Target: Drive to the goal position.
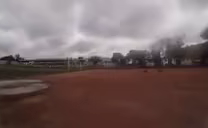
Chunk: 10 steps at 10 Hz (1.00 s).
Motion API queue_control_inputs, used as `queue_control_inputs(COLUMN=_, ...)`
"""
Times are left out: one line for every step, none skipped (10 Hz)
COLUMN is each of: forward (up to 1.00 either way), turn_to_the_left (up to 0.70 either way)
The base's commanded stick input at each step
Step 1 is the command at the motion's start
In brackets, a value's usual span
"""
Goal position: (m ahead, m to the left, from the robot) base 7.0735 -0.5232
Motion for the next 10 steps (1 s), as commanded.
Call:
queue_control_inputs(forward=0.70, turn_to_the_left=0.00)
queue_control_inputs(forward=0.70, turn_to_the_left=0.00)
queue_control_inputs(forward=0.70, turn_to_the_left=0.00)
queue_control_inputs(forward=0.70, turn_to_the_left=0.00)
queue_control_inputs(forward=0.70, turn_to_the_left=0.00)
queue_control_inputs(forward=0.70, turn_to_the_left=0.00)
queue_control_inputs(forward=0.70, turn_to_the_left=0.00)
queue_control_inputs(forward=0.70, turn_to_the_left=0.00)
queue_control_inputs(forward=0.70, turn_to_the_left=0.00)
queue_control_inputs(forward=0.70, turn_to_the_left=0.00)
